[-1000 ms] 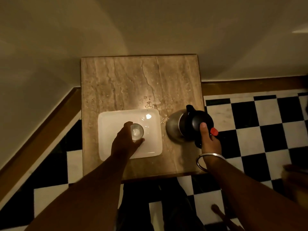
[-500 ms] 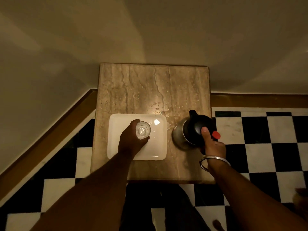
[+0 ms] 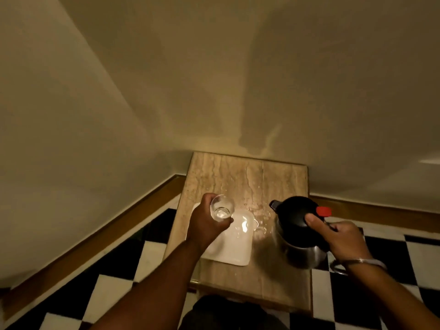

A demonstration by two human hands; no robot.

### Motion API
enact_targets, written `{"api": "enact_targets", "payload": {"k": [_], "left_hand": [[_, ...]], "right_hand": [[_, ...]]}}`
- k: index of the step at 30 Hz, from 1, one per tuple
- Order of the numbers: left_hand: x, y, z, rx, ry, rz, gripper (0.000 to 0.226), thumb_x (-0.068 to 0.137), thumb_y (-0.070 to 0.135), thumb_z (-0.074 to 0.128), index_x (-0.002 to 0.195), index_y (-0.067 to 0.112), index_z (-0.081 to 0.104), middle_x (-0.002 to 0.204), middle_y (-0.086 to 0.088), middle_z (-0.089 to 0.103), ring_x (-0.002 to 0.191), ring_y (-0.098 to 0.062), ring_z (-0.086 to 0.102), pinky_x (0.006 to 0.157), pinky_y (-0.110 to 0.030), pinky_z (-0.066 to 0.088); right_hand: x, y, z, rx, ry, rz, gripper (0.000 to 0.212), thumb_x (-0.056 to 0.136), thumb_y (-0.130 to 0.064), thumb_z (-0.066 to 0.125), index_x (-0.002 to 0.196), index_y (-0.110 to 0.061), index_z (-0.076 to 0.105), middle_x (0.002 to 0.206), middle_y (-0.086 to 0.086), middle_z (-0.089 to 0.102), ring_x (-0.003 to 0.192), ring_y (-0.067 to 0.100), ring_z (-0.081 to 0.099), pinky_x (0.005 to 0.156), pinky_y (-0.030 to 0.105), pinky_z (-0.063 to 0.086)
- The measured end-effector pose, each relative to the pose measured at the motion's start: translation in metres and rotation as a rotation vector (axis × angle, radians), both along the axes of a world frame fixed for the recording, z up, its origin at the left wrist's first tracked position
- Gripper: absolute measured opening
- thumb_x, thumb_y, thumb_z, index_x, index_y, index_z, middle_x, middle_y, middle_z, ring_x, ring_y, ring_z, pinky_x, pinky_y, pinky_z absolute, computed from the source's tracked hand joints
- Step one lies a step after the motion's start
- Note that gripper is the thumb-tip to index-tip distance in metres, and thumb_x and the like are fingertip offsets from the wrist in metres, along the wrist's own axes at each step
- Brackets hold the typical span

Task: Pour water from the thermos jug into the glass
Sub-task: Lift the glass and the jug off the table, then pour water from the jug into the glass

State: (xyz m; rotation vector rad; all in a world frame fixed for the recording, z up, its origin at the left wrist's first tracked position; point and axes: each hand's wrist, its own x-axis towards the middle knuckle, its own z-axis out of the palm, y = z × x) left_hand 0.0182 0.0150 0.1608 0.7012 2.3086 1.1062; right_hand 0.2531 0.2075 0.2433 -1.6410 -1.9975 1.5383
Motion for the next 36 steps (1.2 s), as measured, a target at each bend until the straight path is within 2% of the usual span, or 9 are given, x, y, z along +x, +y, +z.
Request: {"api": "enact_targets", "payload": {"k": [4,7,13,16,19,22,27,32,36], "left_hand": [[0.005,-0.006,0.047,0.092,0.012,-0.074,0.068,0.059,0.025,0.09,0.113,0.04,0.052,0.108,0.019,0.065,0.1,-0.001,0.062,0.084,-0.023,0.05],[0.002,-0.012,0.07,0.178,0.015,-0.093,0.068,0.058,0.033,0.088,0.115,0.042,0.052,0.112,0.018,0.064,0.104,-0.002,0.061,0.087,-0.024,0.052],[-0.012,-0.019,0.099,0.275,0.047,-0.183,0.071,0.058,0.036,0.086,0.112,0.058,0.046,0.118,0.016,0.057,0.108,0.006,0.054,0.083,-0.006,0.045],[-0.023,-0.023,0.11,0.341,0.051,-0.231,0.074,0.059,0.038,0.086,0.114,0.062,0.044,0.121,0.021,0.052,0.111,0.012,0.051,0.084,-0.002,0.043],[-0.033,-0.025,0.12,0.37,0.05,-0.268,0.075,0.059,0.041,0.086,0.119,0.058,0.045,0.123,0.02,0.055,0.113,0.008,0.053,0.086,-0.003,0.043],[-0.04,-0.027,0.133,0.395,0.044,-0.286,0.074,0.061,0.036,0.088,0.124,0.048,0.05,0.123,0.017,0.06,0.113,0.005,0.056,0.089,-0.009,0.047],[-0.036,-0.022,0.159,0.44,0.045,-0.322,0.072,0.066,0.036,0.088,0.125,0.05,0.049,0.119,0.034,0.06,0.113,0.007,0.056,0.087,-0.007,0.046],[-0.028,-0.017,0.179,0.503,0.045,-0.301,0.069,0.066,0.038,0.088,0.125,0.041,0.052,0.119,0.017,0.066,0.111,0.002,0.061,0.089,-0.014,0.051],[-0.019,-0.014,0.191,0.535,0.062,-0.3,0.069,0.068,0.041,0.087,0.125,0.046,0.049,0.119,0.018,0.065,0.112,0.0,0.06,0.089,-0.015,0.051]], "right_hand": [[-0.021,0.0,0.081,0.059,0.005,0.189,0.054,0.064,-0.059,0.072,0.038,-0.017,0.05,0.029,-0.004,0.047,0.027,0.006,0.043,0.032,0.016,0.033],[-0.042,-0.008,0.128,0.117,-0.046,0.307,0.055,0.054,-0.068,0.067,0.039,-0.018,0.05,0.03,-0.003,0.048,0.028,0.006,0.045,0.036,0.019,0.034],[-0.087,-0.034,0.195,0.31,-0.202,0.515,0.071,0.04,-0.088,0.057,0.048,-0.017,0.06,0.035,-0.004,0.055,0.034,0.006,0.052,0.039,0.02,0.039],[-0.11,-0.044,0.221,0.373,-0.283,0.562,0.077,0.035,-0.091,0.052,0.055,-0.017,0.062,0.038,-0.004,0.054,0.037,0.008,0.052,0.04,0.02,0.038],[-0.128,-0.051,0.246,0.407,-0.34,0.645,0.075,0.034,-0.092,0.049,0.05,-0.019,0.057,0.03,-0.006,0.046,0.029,0.004,0.043,0.038,0.019,0.033],[-0.138,-0.059,0.27,0.472,-0.398,0.692,0.074,0.036,-0.091,0.047,0.048,-0.018,0.055,0.032,-0.006,0.045,0.031,0.007,0.043,0.039,0.019,0.032],[-0.147,-0.065,0.3,0.572,-0.447,0.748,0.081,0.029,-0.094,0.043,0.05,-0.018,0.059,0.038,-0.005,0.053,0.037,0.01,0.049,0.042,0.022,0.036],[-0.151,-0.066,0.317,0.708,-0.538,0.787,0.092,0.021,-0.1,0.042,0.061,-0.019,0.061,0.05,-0.004,0.062,0.05,0.015,0.06,0.051,0.029,0.047],[-0.151,-0.064,0.331,0.778,-0.559,0.81,0.096,0.013,-0.101,0.035,0.061,-0.021,0.059,0.05,-0.005,0.063,0.049,0.014,0.061,0.047,0.025,0.046]]}}
